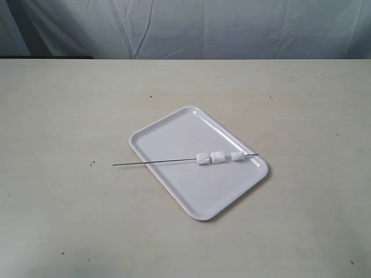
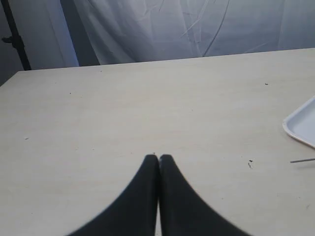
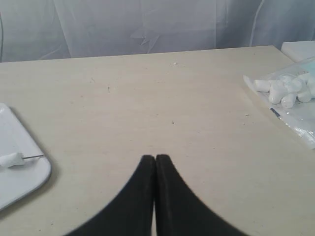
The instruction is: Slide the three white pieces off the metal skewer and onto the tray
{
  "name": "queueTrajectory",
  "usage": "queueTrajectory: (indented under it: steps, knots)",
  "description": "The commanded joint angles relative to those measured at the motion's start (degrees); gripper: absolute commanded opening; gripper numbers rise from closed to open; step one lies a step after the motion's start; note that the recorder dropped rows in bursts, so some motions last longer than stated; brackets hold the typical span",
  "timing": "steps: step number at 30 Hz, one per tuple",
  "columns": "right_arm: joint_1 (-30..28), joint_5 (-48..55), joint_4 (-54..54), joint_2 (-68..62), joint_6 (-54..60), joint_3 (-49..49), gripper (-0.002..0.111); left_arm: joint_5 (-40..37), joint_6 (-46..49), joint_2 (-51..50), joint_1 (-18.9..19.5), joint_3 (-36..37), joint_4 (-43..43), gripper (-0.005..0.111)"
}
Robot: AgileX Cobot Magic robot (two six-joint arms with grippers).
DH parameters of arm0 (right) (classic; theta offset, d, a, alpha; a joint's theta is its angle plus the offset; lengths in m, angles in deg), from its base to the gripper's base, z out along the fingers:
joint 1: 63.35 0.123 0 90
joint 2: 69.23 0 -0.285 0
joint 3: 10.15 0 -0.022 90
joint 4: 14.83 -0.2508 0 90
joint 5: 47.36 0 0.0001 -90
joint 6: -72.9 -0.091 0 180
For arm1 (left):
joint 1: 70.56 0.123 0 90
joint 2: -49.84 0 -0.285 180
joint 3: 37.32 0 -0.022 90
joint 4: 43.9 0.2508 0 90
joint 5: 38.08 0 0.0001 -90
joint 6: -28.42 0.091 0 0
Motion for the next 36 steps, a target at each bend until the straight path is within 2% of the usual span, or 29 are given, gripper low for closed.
queueTrajectory:
  steps: [1,5,10,16,20,24,28,33,36]
  knots:
    - [-0.1,-0.6,0.0,0.4,0.0,-0.1,-0.001,0.4,-0.4,0.2,0.1,0.2,0.6,0.0]
    - [-0.1,-0.6,0.0,0.4,0.0,-0.1,-0.001,2.1,-0.4,0.2,0.1,0.2,1.0,0.0]
    - [-0.1,-0.5,0.0,0.4,0.0,-0.1,-0.001,12.5,-0.4,0.2,0.1,0.2,-9.9,0.0]
    - [-0.1,-0.5,0.0,0.4,0.0,-0.1,-0.001,24.6,-0.4,0.2,0.1,0.2,-10.0,0.0]
    - [-0.1,-0.7,0.0,0.4,0.0,-0.1,-0.001,26.0,-0.4,0.2,0.1,0.2,-10.0,0.0]
    - [-0.1,-3.6,4.5,0.4,0.9,-0.1,-0.001,29.5,-0.4,0.2,0.1,0.2,-10.0,0.0]
    - [-0.1,-8.7,4.5,0.4,0.9,-0.1,-0.001,33.3,-0.5,0.2,0.1,0.2,-10.2,0.0]
    - [-0.1,-20.0,4.5,0.4,0.9,-0.1,-0.001,33.4,-4.0,0.2,0.1,0.2,-10.2,0.0]
    - [-0.1,-21.1,4.5,0.4,0.9,-0.1,-0.001,33.9,-4.0,0.2,0.1,0.2,-10.2,0.0]
